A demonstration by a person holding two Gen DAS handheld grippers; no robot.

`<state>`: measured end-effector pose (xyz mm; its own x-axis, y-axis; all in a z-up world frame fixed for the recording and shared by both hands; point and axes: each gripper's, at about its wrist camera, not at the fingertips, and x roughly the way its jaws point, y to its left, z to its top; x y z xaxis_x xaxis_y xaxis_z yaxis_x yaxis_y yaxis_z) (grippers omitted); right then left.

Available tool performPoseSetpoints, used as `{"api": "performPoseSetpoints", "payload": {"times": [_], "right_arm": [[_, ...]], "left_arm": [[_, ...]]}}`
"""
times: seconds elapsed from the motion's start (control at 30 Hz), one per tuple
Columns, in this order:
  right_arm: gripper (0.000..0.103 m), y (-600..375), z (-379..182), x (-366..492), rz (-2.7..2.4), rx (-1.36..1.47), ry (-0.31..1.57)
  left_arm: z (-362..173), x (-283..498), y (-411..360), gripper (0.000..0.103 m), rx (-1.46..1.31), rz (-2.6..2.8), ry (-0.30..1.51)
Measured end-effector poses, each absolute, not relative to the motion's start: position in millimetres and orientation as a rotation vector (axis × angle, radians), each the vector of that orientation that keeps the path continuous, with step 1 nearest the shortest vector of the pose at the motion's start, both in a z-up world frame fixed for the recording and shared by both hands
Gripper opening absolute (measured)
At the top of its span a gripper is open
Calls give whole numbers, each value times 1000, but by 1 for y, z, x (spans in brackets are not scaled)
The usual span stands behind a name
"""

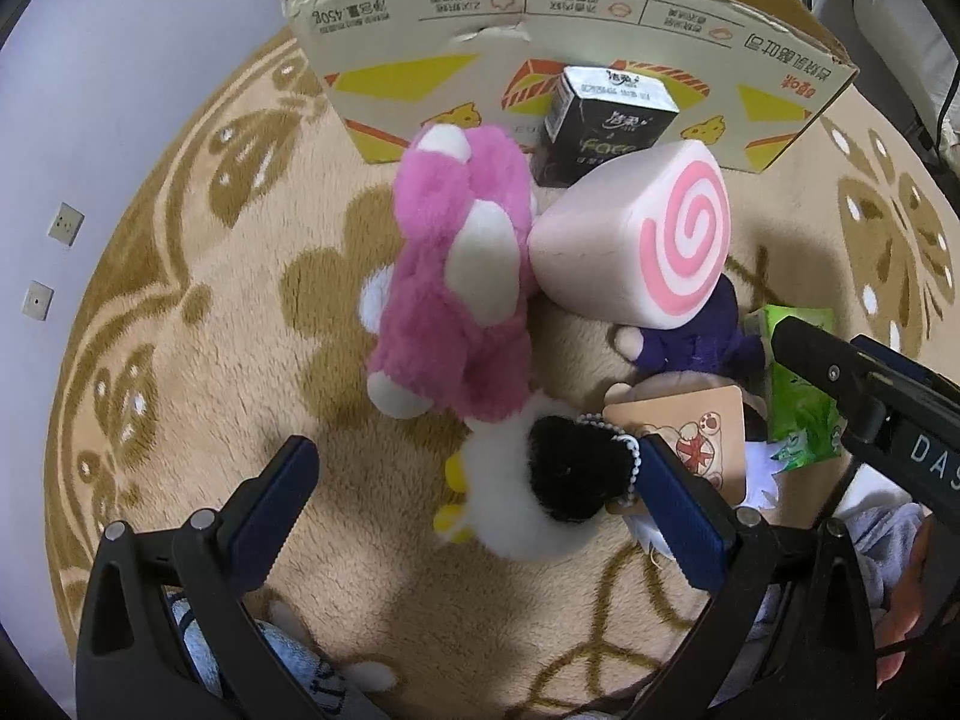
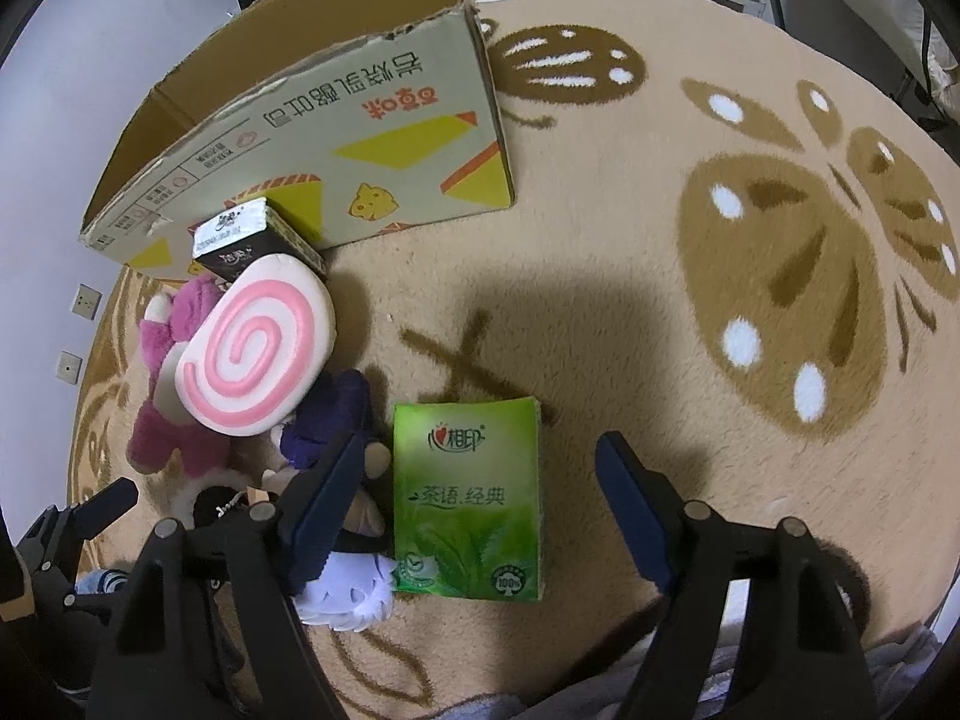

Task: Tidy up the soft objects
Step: 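Grasp black-and-white fluffy plush with left tool while right tool grasps green tissue box, then carry both held items into the cardboard box and open both tools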

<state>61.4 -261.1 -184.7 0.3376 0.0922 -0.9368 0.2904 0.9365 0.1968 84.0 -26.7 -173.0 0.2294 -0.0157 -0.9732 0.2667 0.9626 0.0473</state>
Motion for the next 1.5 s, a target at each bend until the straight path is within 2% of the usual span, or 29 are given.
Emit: {"api": "performPoseSetpoints", "payload": {"times": [0.1,0.2,0.27,0.33,0.37,0.4,0.47,0.63,0.67,0.73,1.1,1.5], "right_arm": [[83,-261,-188,64,-140,357,1239],[75,-261,-189,63,-143,363,1241],[75,-263,-189,63,-143,365,1244],[73,-263,-190,64,-145,363,1247],[71,-263,-191,63,-145,362,1248],[71,-262,-190,63,-144,363,1250],[71,-259,-190,62,-142,363,1253],[70,-259,-195,62,-141,384,1269],[64,-260,-197,61,-139,387,1273],[57,-261,-201,64,-117,405,1282],[52,-254,-184,60,-123,360,1209],[52,-255,-136,53,-88,352,1047]], "left_arm": [[-176,86,-23,103,195,-192,1342],[-179,86,-18,101,170,-192,1355],[-181,86,-17,95,167,-196,1364],[-186,87,-19,80,180,-208,1388],[-192,85,-21,77,194,-220,1418],[-197,84,-24,68,213,-226,1442],[-203,82,-29,66,267,-225,1440],[-203,79,-30,54,283,-227,1426],[-202,79,-29,52,283,-226,1423],[-201,79,-28,45,283,-227,1411],[-171,74,-26,42,304,-211,1315],[-99,57,-24,41,264,-183,1025]]}}
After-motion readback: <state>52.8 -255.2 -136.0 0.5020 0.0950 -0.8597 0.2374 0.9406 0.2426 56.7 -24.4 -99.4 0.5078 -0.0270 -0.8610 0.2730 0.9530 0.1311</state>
